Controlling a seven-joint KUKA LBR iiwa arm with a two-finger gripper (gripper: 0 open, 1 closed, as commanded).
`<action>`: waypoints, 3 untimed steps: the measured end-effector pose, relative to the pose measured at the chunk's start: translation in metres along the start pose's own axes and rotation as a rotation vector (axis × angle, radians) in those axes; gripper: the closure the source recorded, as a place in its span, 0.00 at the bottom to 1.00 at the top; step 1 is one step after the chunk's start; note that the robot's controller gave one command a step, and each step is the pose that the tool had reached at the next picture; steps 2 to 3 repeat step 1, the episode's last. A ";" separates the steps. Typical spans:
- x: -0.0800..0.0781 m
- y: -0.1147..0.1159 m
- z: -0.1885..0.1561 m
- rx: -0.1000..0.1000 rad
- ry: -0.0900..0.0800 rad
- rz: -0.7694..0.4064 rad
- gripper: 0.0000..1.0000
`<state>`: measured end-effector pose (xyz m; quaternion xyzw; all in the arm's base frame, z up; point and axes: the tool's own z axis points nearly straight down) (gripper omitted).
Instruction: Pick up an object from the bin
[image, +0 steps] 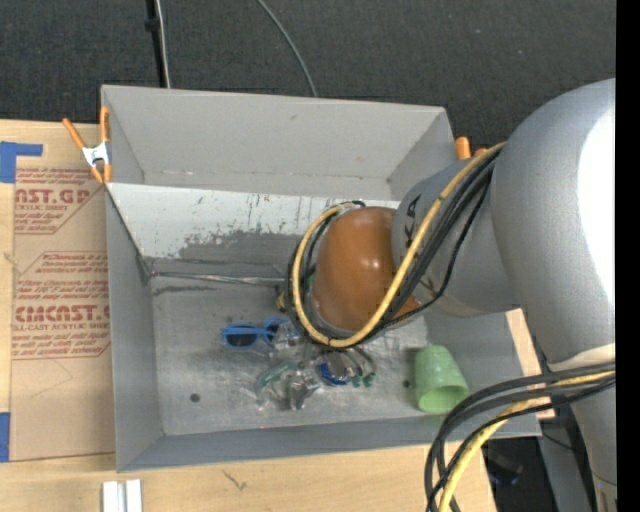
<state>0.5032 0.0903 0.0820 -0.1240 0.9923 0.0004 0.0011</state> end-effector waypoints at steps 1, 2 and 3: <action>0.004 0.004 -0.119 0.001 -0.006 0.002 1.00; 0.004 0.004 -0.119 0.001 -0.006 0.002 1.00; 0.004 0.004 -0.119 0.001 -0.006 0.002 1.00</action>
Offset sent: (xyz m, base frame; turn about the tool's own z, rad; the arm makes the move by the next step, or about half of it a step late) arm -0.0067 0.0025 0.1150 0.0021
